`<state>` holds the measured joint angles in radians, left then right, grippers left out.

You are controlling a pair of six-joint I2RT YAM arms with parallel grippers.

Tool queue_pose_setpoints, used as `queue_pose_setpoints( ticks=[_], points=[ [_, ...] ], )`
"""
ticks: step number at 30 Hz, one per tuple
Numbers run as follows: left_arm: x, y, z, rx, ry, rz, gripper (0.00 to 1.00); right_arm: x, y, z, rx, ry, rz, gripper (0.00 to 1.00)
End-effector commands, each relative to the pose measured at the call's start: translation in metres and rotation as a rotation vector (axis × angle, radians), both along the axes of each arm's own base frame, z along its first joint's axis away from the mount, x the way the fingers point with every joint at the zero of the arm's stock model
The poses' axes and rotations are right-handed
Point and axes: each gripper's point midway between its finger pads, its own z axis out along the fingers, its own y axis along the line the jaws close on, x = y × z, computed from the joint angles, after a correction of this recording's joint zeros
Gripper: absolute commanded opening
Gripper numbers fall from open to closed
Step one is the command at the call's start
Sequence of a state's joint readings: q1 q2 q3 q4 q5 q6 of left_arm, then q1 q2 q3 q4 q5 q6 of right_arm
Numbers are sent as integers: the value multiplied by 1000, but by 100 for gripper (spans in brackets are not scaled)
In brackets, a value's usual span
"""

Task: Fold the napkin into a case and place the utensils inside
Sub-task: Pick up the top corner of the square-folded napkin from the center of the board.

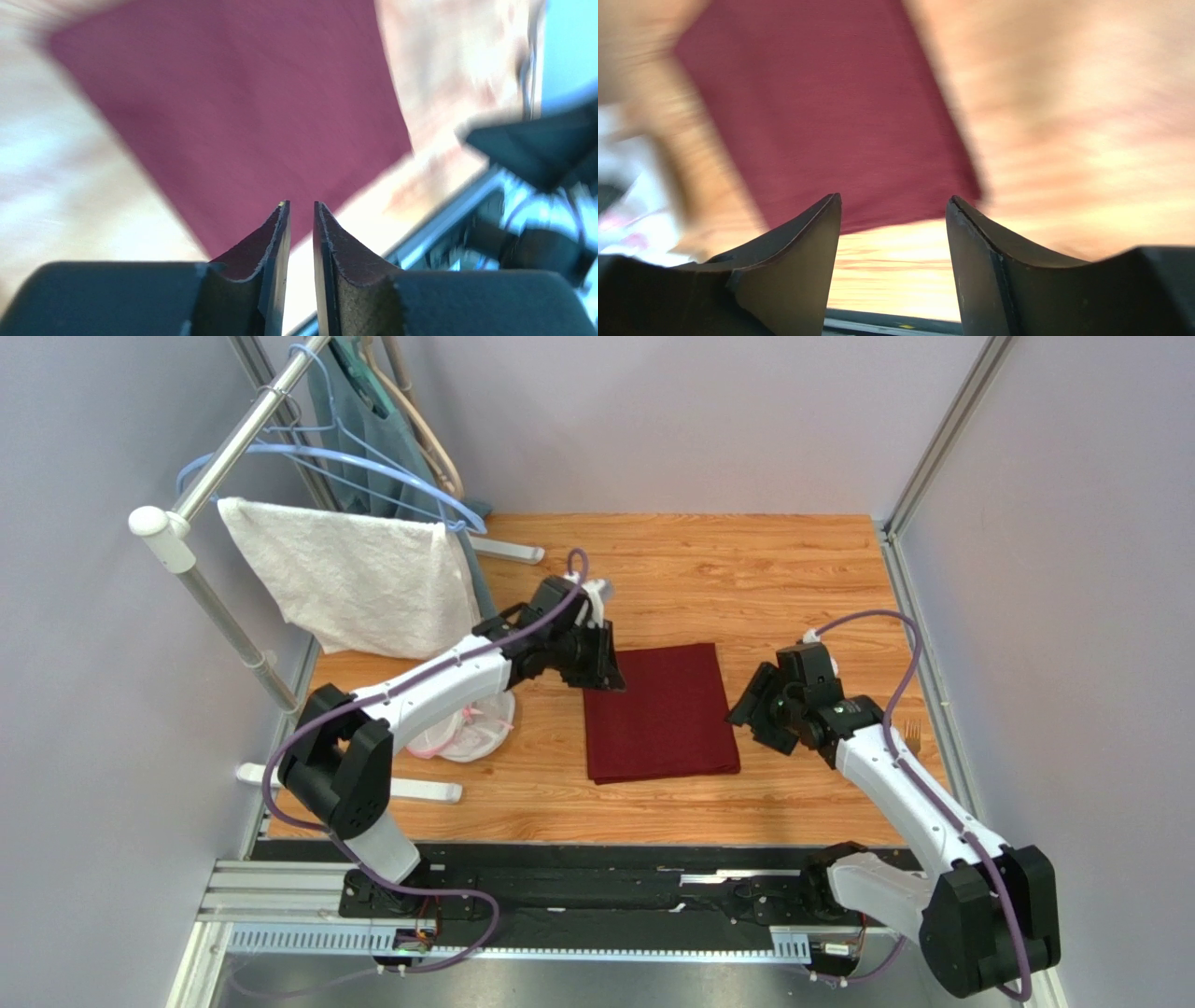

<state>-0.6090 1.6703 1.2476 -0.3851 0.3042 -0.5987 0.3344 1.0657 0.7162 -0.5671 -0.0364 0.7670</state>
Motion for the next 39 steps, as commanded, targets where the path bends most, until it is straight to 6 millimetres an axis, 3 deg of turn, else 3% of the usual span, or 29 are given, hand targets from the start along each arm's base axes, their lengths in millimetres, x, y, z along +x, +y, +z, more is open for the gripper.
queue_pose_setpoints(
  ticks=[1, 5, 7, 14, 20, 31, 39],
  points=[
    [-52, -8, -37, 119, 22, -88, 24, -33, -32, -34, -128, 172, -39, 58],
    [-72, -8, -63, 155, 43, -105, 20, -29, -32, -50, -146, 199, -36, 52],
    [-76, -9, -67, 164, 37, -111, 19, -28, -31, -58, -152, 221, -29, 44],
    [-82, -7, -73, 183, 38, -123, 18, -24, -21, -72, -118, 235, -5, 34],
    [-84, -7, -76, 183, 45, -129, 18, -18, -16, -67, -120, 218, 11, 31],
    [-86, -9, -80, 173, 62, -131, 18, -18, -2, -77, -110, 238, 39, 27],
    [-85, -2, -84, 204, 48, -125, 20, -17, -5, -67, -139, 228, 50, 22]
  ],
)
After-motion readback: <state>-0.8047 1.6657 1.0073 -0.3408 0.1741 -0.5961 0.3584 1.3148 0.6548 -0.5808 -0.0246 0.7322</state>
